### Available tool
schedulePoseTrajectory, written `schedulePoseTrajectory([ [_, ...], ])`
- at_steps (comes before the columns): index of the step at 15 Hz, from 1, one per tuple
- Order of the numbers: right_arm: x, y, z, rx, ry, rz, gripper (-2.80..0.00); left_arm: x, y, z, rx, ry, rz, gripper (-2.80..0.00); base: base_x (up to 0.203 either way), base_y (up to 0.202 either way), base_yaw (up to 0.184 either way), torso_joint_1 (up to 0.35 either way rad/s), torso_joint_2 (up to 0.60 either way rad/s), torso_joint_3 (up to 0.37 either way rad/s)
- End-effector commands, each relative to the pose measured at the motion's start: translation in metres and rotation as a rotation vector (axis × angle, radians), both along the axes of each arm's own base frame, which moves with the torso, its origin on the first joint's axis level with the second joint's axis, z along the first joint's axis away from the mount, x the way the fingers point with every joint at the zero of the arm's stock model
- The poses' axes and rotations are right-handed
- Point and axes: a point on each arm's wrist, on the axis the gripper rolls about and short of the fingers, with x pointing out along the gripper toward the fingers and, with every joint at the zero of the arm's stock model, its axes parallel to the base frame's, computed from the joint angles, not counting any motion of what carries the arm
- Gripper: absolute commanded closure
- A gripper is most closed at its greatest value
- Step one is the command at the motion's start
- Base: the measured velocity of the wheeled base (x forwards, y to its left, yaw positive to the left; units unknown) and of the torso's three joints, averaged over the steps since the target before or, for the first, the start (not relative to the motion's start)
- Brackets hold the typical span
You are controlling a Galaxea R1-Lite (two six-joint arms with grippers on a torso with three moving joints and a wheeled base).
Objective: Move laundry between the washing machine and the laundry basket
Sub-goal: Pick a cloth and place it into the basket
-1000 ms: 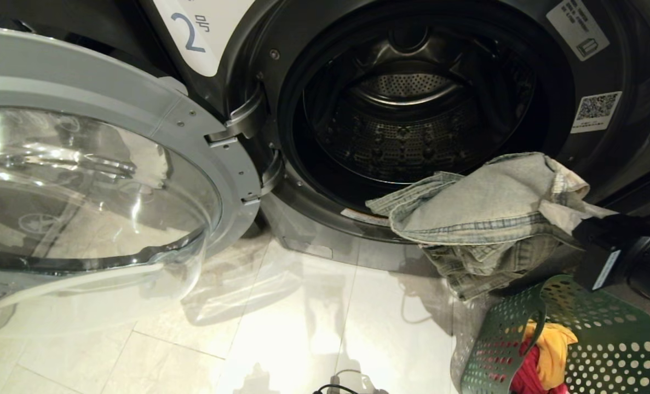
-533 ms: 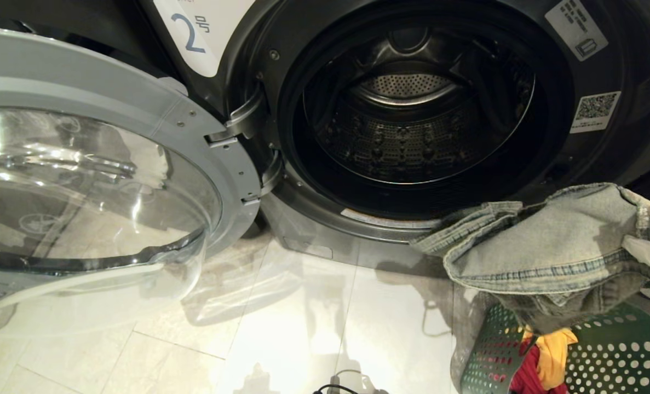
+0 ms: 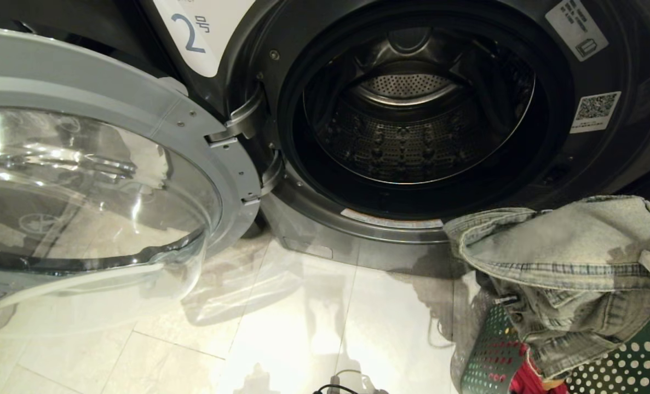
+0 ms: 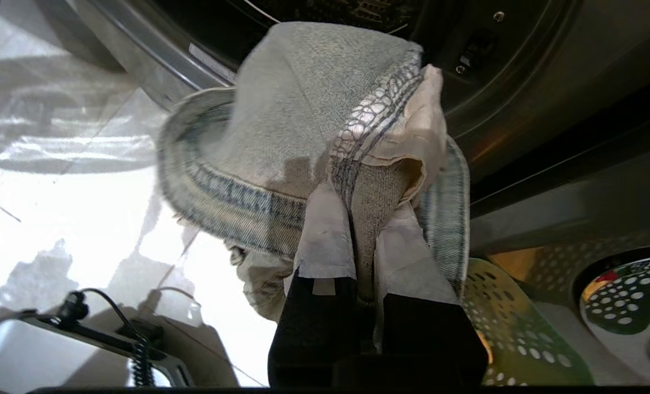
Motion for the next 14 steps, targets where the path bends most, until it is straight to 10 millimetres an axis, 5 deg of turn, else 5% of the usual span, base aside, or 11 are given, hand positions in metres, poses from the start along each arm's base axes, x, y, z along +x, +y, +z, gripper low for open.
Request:
schedulePoseTrajectory([
  [1, -0.0092, -0.0045, -0.0018, -0.024, -0.033, 0.013, 0.00, 0.0001, 0.0000, 0.0000, -0.005, 0.002, 0.000, 0.00, 0.000, 0.000, 0.000, 0.000, 0.00, 0.000],
  [5, -0.0116, -0.0055, 0.0015, -0.020, -0.051, 0.021, 0.00, 0.0001, 0.0000, 0.0000, -0.006, 0.002, 0.000, 0.00, 0.000, 0.000, 0.000, 0.000, 0.00, 0.000],
  [14, -0.0100, -0.0048, 0.0044, -0.027, -0.058, 0.018, 0.00, 0.0001, 0.0000, 0.0000, -0.005, 0.002, 0.000, 0.00, 0.001, 0.004, -0.105, 0.003, 0.00, 0.002],
])
